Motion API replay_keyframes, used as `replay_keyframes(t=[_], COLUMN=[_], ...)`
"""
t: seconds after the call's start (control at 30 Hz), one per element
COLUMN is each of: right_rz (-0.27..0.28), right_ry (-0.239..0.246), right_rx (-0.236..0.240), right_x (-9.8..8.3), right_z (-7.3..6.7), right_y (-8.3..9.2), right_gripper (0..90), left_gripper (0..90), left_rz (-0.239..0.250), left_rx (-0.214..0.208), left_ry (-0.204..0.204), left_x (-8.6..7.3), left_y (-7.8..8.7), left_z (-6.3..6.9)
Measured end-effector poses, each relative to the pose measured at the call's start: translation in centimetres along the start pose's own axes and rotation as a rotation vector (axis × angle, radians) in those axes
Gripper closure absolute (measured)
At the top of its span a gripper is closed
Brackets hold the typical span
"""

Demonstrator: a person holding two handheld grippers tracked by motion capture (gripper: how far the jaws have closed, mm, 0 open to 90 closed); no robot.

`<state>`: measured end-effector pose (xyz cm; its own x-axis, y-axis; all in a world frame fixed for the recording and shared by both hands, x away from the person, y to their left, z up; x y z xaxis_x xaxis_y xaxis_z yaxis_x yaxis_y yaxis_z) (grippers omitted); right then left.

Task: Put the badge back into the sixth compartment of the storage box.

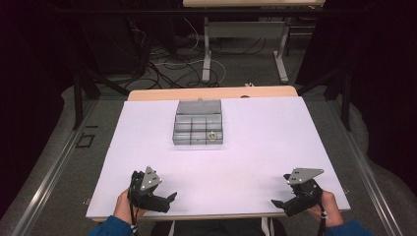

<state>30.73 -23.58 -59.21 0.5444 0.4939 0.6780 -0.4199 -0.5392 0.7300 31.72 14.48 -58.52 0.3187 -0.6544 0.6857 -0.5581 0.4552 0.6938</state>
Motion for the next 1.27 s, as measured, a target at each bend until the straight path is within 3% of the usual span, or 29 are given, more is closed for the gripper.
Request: replay_keyframes(t=[0.17,0.23,1.0,1.07,1.27], right_rz=[0.009,0.008,-0.001,-0.002,-0.003], right_ry=[-0.008,-0.006,0.008,0.007,-0.002], right_rx=[-0.001,-0.002,-0.002,-0.001,-0.007], right_x=[0.0,0.0,0.0,0.0,-0.1], right_z=[0.0,0.0,0.1,0.1,0.0], right_y=[-0.1,-0.1,0.0,-0.1,-0.1], right_gripper=[2.9,2.9,2.9,2.9,3.0], left_gripper=[0.3,0.3,0.3,0.3,0.2], left_rz=[-0.001,-0.007,-0.049,-0.054,-0.051], left_rx=[-0.004,0.0,-0.034,-0.029,-0.037], left_ry=[0.014,-0.004,-0.01,-0.031,-0.021], left_x=[-0.5,-0.7,-2.1,-2.1,-2.0], left_y=[0.3,0.5,0.8,0.7,0.6], left_z=[0.4,0.4,1.6,1.4,1.5])
Point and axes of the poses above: each handheld gripper's, and its own axes: y roughly backward along the jaws, x roughly out of its top, z roughly to its right, the point moved 9 cm from there along -y, roughly forward along the jaws, and after that the axes turned 10 degrees about -y, right-handed, at the moved point
